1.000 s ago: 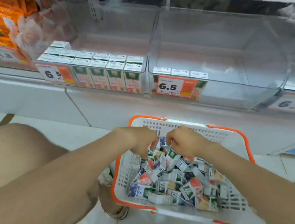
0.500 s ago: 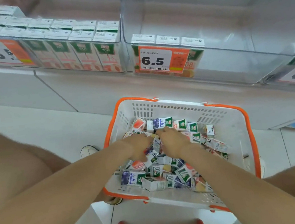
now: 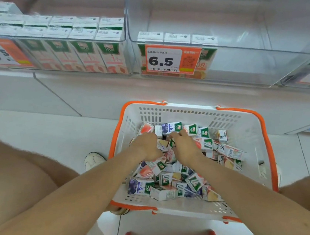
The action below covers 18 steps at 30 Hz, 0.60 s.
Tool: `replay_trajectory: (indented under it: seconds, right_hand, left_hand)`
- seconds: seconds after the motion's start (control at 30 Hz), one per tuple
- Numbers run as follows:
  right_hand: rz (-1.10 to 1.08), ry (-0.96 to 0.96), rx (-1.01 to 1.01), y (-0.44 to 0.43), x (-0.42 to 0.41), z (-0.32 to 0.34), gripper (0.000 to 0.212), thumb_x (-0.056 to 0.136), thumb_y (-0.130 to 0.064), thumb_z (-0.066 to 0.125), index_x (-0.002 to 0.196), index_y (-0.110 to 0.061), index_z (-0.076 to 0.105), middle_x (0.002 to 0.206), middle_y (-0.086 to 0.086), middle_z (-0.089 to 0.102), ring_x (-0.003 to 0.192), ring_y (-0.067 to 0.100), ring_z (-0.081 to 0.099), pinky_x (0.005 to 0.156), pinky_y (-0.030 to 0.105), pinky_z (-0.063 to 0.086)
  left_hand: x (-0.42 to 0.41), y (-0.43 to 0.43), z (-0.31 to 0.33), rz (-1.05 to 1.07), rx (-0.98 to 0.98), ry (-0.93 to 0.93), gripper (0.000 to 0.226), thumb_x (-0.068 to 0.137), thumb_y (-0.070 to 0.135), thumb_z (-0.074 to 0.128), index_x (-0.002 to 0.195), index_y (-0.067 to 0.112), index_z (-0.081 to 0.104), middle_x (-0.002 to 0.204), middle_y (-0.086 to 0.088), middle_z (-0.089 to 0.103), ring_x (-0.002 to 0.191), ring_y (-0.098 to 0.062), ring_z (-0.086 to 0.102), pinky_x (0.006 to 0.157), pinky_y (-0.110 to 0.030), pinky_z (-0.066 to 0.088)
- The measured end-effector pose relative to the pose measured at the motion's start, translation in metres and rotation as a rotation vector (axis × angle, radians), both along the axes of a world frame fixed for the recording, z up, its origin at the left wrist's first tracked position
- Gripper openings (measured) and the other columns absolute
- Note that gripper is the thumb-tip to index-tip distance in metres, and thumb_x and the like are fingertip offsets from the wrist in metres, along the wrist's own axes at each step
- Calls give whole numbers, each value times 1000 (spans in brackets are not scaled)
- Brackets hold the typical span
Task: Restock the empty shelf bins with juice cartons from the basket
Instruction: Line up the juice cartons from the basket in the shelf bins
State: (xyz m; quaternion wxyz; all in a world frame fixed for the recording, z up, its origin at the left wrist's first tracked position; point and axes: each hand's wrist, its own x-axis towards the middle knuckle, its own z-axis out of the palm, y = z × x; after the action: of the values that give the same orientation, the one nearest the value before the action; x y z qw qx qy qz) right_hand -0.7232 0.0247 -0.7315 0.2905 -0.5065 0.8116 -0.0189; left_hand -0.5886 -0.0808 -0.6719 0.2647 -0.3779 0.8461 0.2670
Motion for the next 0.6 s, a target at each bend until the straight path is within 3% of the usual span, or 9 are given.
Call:
replay_trajectory:
  seconds: [0.1,0.17,0.27,0.33,0.4,0.47,0.53,0.6]
  right_hand:
    - [-186,-172,-10,2,-1,15,73,88,0,71,153,-15,41,148,16,43,122,35,59,99,38,52]
    - [-213,-216,-20,4,-7,27,63,90,-7,70,150,-12,48,144,14,56,128,32,59,101,38,51]
    - [-209,-292,-51,3,-17,52,55,96,-21,71,147,-14,52,148,13,56,135,28,55,103,31,46]
    - [-210,-340,-103,2,-21,75,52,100,-25,69,148,-16,52,149,14,55,128,27,60,93,25,47]
    - [-242,-405,-191,1,-22,99,46,102,-23,66,146,-19,53,143,15,57,98,22,65,72,21,48]
    - [-283,-444,-283,3,-22,124,41,103,-24,65,143,-21,55,139,14,58,91,21,64,61,17,45]
    - [-314,-470,-367,5,-20,150,38,102,-25,65,140,-21,58,133,8,61,102,28,67,62,19,46]
    - [-323,-468,-447,7,-18,177,36,101,-27,67,136,-21,62,119,-1,64,106,22,65,74,24,49]
  left_hand:
    - [-1,-19,28,175,101,35,37,93,36,66,66,15,52,68,-1,54,61,-15,54,54,-28,39]
    - [1,-27,45,351,208,101,35,95,33,63,69,13,53,68,-2,56,64,-17,59,54,-25,45]
    - [5,-29,71,630,389,215,18,97,19,57,82,9,60,61,0,63,62,-15,60,55,-25,55]
    - [6,-27,86,740,460,268,14,97,12,51,94,5,63,70,-6,63,54,-16,58,63,-29,60]
    - [8,-23,101,821,501,313,22,100,14,46,106,5,65,75,-9,61,46,-18,56,65,-33,61]
    - [11,-18,118,849,531,341,28,102,19,40,111,9,65,79,-8,63,50,-22,57,78,-41,64]
    - [18,-14,138,825,567,363,28,99,21,38,106,12,64,83,-4,65,61,-26,60,93,-48,60]
    - [24,-9,162,728,566,381,23,95,25,44,97,13,64,75,0,60,61,-23,60,92,-45,59]
